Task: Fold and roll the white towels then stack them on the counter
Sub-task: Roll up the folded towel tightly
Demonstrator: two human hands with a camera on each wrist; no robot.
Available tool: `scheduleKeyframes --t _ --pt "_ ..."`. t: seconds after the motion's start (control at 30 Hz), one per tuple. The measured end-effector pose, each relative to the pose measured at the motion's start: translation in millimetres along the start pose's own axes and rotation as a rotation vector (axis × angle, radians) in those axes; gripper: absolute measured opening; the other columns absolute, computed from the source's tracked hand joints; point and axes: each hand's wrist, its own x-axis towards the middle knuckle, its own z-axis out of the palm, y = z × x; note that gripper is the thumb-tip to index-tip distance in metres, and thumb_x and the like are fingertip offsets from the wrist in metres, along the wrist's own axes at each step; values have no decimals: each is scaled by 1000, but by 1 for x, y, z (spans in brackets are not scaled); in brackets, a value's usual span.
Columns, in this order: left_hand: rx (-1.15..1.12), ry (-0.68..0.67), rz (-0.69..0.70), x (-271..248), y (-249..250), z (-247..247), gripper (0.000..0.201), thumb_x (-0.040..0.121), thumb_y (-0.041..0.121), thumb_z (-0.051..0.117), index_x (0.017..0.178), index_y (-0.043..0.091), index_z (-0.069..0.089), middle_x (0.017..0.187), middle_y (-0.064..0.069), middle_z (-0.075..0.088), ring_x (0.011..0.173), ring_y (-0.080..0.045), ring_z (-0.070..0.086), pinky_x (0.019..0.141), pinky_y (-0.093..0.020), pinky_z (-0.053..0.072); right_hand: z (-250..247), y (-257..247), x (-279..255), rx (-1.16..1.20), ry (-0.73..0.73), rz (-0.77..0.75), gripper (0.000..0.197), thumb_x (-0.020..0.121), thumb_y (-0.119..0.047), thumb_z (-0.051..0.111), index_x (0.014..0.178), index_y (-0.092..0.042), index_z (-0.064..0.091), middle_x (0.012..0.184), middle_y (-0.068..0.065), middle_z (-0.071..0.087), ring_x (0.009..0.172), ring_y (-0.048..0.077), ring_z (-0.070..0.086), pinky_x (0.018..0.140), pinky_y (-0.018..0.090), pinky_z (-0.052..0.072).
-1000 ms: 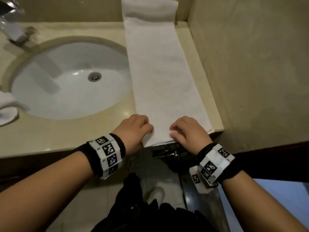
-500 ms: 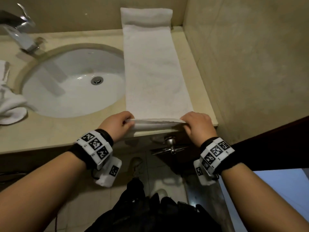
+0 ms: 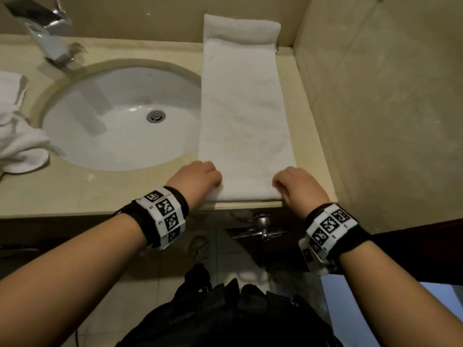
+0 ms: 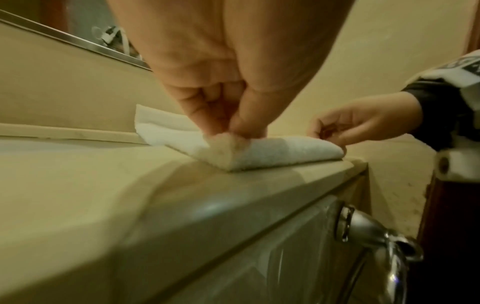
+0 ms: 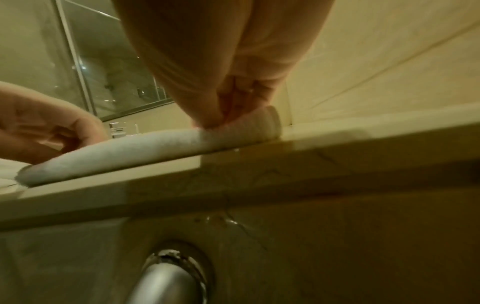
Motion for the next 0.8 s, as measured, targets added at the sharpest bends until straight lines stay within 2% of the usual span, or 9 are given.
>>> scheduleKeyframes --t 0.07,0.17,0.23,0.3,0.43,0.57,0.63,0.7,0.8 --pt "-14 -58 33 -2 -1 0 31 89 24 52 119 18 53 122 -4 53 108 -25 49 92 -33 40 -2 3 -4 40 -44 -34 19 83 -20 60 99 -10 63 98 10 62 92 31 56 80 37 40" --pt "48 -126 72 -6 -7 -1 51 83 47 55 126 21 45 124 0 48 108 -22 48 92 -34 42 -6 6 -9 -11 -80 -80 41 69 -32 75 104 -13 63 102 8 64 93 29 59 83 39 44" --pt "123 -148 113 -4 -9 -5 46 85 39 54 127 23 44 125 0 48 109 -21 47 93 -34 42 -7 5 -6 -12 -57 -132 37 67 -23 77 100 -11 66 97 10 66 86 32 62 78 39 47" --pt "85 -161 88 2 -11 -10 38 87 28 49 125 22 48 123 -1 52 109 -22 50 93 -35 43 -10 6 0 3 -49 -126 25 76 -18 68 99 -11 65 96 9 65 86 31 61 75 37 46" --pt "-232 -188 -164 16 -23 -23 32 88 23 47 119 19 52 116 -6 61 102 -24 56 84 -29 42 -14 13 24 71 -140 89 23 89 -28 50 107 -17 58 102 6 64 94 27 58 71 28 37" --pt "-438 -196 -387 35 -34 -27 27 84 26 57 109 17 51 113 -7 59 93 -20 53 79 -26 38 -21 16 55 177 -245 384 35 84 -36 58 113 -17 52 117 8 59 106 27 54 82 29 39" --pt "-378 -208 -377 43 -36 -27 28 83 26 58 108 16 50 112 -7 57 96 -23 54 78 -28 40 -22 10 61 -52 -156 329 37 81 -36 61 112 -19 50 116 6 55 106 27 51 86 34 38" --pt "-263 -186 -313 49 -36 -28 23 85 28 55 105 17 50 113 -7 52 94 -26 55 77 -30 41 -20 2 62 -145 -29 143 29 82 -26 59 109 -17 53 109 7 54 100 29 51 81 35 36" --pt "-137 -103 -116 52 -32 -26 18 90 23 47 106 18 53 114 -7 49 92 -27 53 76 -29 38 -16 -4 54 -39 -140 -81 32 82 -31 60 109 -14 56 107 8 55 99 28 52 80 33 38"
